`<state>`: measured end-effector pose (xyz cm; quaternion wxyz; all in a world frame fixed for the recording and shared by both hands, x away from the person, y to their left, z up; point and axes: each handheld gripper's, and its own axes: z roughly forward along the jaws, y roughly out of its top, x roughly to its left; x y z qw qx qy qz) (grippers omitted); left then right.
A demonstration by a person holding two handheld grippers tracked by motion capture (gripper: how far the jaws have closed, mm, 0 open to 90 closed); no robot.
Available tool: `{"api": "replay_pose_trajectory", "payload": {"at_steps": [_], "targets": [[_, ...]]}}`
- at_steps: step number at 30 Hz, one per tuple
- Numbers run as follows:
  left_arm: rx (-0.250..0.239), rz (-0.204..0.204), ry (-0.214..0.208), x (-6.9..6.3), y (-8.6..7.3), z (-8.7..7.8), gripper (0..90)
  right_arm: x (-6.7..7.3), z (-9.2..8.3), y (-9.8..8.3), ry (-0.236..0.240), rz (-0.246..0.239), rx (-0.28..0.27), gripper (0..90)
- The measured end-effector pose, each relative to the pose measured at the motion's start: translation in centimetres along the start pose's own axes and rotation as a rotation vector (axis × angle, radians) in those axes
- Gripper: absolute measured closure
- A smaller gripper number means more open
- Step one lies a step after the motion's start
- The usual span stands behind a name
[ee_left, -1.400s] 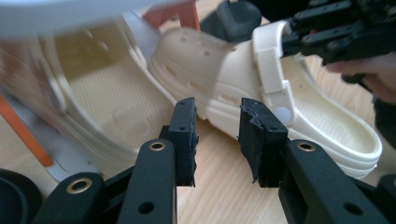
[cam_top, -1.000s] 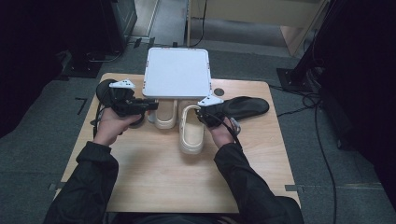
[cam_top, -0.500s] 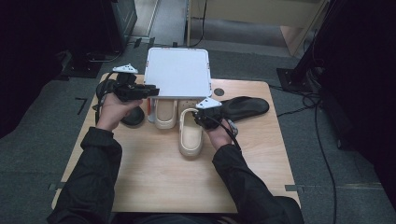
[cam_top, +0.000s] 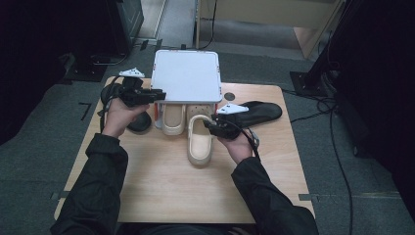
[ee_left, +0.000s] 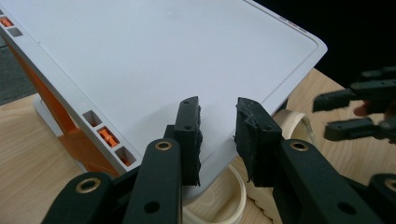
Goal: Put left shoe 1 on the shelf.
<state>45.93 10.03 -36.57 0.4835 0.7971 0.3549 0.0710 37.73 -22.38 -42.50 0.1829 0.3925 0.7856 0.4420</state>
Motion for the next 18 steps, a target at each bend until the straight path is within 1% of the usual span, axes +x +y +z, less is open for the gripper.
{"api": "replay_pose_trajectory", "payload": {"at_steps": [2, 6, 9, 13, 16, 17, 18], "targets": [[-0.006, -0.005, -0.002, 0.1, 0.0, 0.1, 71.8, 0.3, -0.6, -0.5, 0.015, -0.002, 0.006, 59.9], [-0.003, -0.006, 0.007, 0.3, 0.1, 0.2, 75.0, 0.8, -1.6, -1.5, 0.049, 0.001, 0.013, 69.6], [-0.003, -0.008, 0.009, 0.4, 0.1, 0.2, 76.9, 1.4, -2.2, -2.4, 0.072, -0.004, 0.023, 74.9], [0.003, -0.003, 0.034, 0.2, 0.2, 0.2, 81.5, 2.2, -2.7, -3.7, 0.108, -0.005, 0.043, 79.5], [-0.001, 0.007, 0.047, 0.0, 0.1, 0.2, 81.8, 2.8, -3.0, -4.6, 0.131, -0.013, 0.059, 83.5], [-0.003, 0.008, 0.049, 0.0, 0.0, 0.2, 82.1, 3.0, -3.0, -4.9, 0.143, -0.025, 0.062, 84.5], [-0.003, 0.008, 0.049, 0.0, 0.0, 0.2, 82.3, 3.0, -3.0, -4.9, 0.143, -0.025, 0.062, 84.5]]}}
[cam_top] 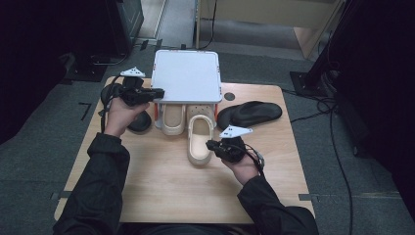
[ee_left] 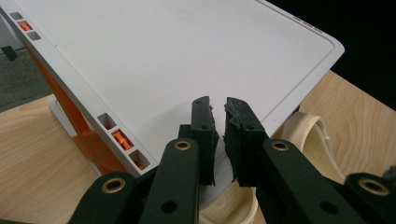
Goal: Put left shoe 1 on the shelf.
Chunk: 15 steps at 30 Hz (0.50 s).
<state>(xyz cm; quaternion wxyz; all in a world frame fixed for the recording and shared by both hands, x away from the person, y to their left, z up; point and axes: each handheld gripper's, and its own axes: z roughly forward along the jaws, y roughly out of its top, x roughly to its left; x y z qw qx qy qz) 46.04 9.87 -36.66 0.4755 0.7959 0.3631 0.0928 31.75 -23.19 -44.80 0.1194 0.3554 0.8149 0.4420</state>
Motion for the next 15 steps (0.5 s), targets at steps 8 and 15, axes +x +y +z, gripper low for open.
{"api": "replay_pose_trajectory", "payload": {"at_steps": [8, 15], "targets": [[-0.013, -0.014, -0.001, 0.1, -0.2, 0.0, 83.9, 2.2, 0.1, -2.2, 0.068, -0.023, 0.036, 86.1], [-0.022, -0.03, -0.006, 0.2, -0.3, 0.0, 84.7, 3.2, 1.3, -4.1, 0.112, -0.036, 0.094, 85.8]]}}
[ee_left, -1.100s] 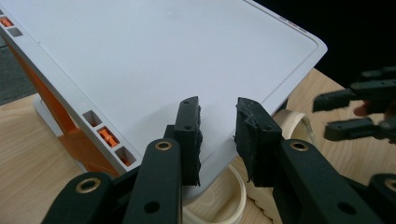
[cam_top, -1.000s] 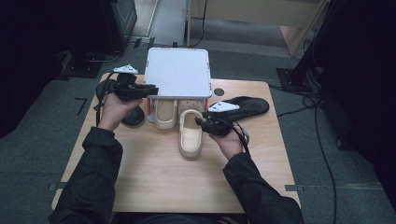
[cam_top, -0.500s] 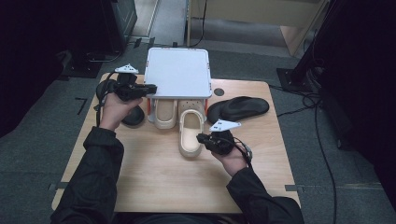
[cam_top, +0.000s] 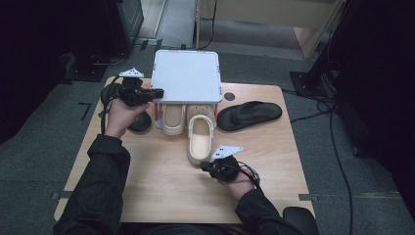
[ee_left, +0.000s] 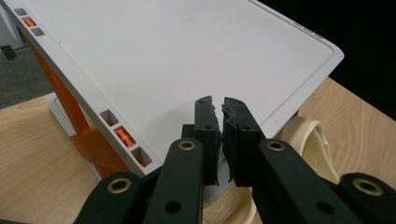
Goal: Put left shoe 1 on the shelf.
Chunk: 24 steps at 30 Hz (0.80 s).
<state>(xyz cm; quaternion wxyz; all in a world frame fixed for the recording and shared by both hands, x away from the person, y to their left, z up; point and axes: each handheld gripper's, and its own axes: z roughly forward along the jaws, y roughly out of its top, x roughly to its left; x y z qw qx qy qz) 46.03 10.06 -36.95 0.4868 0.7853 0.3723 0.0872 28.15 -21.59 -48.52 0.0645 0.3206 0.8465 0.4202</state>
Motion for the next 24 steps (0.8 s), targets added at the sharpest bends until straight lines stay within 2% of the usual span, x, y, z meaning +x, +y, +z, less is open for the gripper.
{"api": "replay_pose_trajectory", "payload": {"at_steps": [6, 9, 12, 15, 17, 19, 24], "targets": [[-0.005, -0.003, -0.003, 0.0, -0.1, 0.0, 85.2, -0.6, 1.2, 0.0, -0.026, -0.013, 0.03, 87.4], [-0.007, -0.009, -0.007, 0.1, -0.1, 0.0, 85.5, -1.0, 1.7, 0.4, -0.013, -0.014, 0.034, 90.0], [-0.007, -0.005, -0.002, 0.0, -0.1, 0.0, 85.5, -0.9, 1.8, 0.8, -0.045, -0.032, 0.02, 88.9], [-0.006, -0.005, 0.0, 0.0, -0.1, 0.0, 85.7, -1.2, 1.8, 1.2, -0.05, -0.03, 0.013, 88.9], [-0.007, -0.007, -0.002, 0.0, -0.1, 0.0, 85.7, -1.8, 1.7, 1.7, -0.073, -0.03, -0.026, 88.9], [-0.006, -0.007, -0.002, 0.0, -0.1, 0.0, 85.7, -2.3, 1.8, 2.1, -0.073, -0.012, -0.011, 88.9], [-0.005, -0.009, -0.003, 0.0, -0.1, 0.0, 86.4, -3.5, 2.3, 2.9, -0.093, -0.005, -0.024, 88.9]]}}
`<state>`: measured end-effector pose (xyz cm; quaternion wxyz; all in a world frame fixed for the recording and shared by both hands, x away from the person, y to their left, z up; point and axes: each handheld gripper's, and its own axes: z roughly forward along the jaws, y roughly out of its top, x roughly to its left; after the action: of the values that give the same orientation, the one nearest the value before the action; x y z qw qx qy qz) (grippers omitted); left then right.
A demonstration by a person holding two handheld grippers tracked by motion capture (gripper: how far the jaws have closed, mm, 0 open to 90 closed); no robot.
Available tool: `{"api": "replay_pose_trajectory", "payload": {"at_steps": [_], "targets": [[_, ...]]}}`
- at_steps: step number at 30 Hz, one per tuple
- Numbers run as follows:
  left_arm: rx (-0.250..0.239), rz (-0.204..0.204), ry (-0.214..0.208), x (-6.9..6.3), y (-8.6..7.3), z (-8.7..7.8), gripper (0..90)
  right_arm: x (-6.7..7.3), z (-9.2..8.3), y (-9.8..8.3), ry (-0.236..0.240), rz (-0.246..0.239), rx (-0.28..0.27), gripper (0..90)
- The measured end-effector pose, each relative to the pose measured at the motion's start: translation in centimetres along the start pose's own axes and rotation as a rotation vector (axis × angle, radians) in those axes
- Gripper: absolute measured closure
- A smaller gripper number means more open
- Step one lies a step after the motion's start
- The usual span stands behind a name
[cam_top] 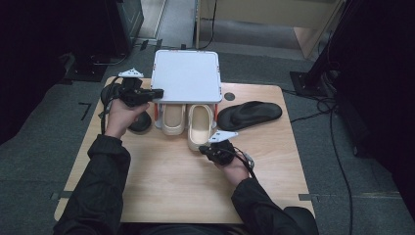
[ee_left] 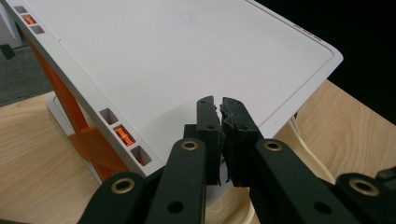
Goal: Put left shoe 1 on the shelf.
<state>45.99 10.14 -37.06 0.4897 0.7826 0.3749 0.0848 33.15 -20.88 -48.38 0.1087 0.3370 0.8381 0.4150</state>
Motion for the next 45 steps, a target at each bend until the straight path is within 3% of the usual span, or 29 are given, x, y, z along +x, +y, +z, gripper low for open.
{"api": "replay_pose_trajectory", "payload": {"at_steps": [10, 15, 23, 27, 30, 36, 41, 45], "targets": [[-0.001, -0.003, -0.001, 0.0, 0.0, 0.0, 87.0, -2.1, 1.4, 1.6, -0.022, 0.015, -0.012, 89.5], [-0.001, -0.004, -0.001, 0.0, 0.0, 0.0, 87.0, -2.4, 1.9, 2.1, -0.01, -0.019, -0.021, 89.5], [0.0, -0.009, -0.005, 0.1, 0.0, -0.1, 87.6, -3.8, 2.4, 2.3, -0.029, 0.042, -0.033, 88.7], [-0.004, -0.005, -0.005, 0.1, -0.1, 0.0, 87.5, -4.5, 2.4, 2.3, -0.015, 0.07, -0.046, 86.9], [0.001, -0.004, -0.001, 0.1, 0.0, -0.2, 86.4, -4.4, 2.2, 2.3, -0.01, 0.089, -0.032, 85.0], [0.008, -0.027, -0.018, -0.1, 0.2, -1.2, 73.7, -3.7, 0.7, 1.9, 0.024, 0.093, -0.045, 78.4], [-0.006, -0.023, 0.008, -0.5, 0.2, -3.0, 66.7, -3.4, -0.7, 1.2, 0.051, 0.102, -0.046, 70.3], [-0.024, -0.051, 0.036, -0.1, -0.5, -4.4, 64.5, -3.3, -1.6, 0.5, 0.059, 0.084, -0.058, 66.3]]}}
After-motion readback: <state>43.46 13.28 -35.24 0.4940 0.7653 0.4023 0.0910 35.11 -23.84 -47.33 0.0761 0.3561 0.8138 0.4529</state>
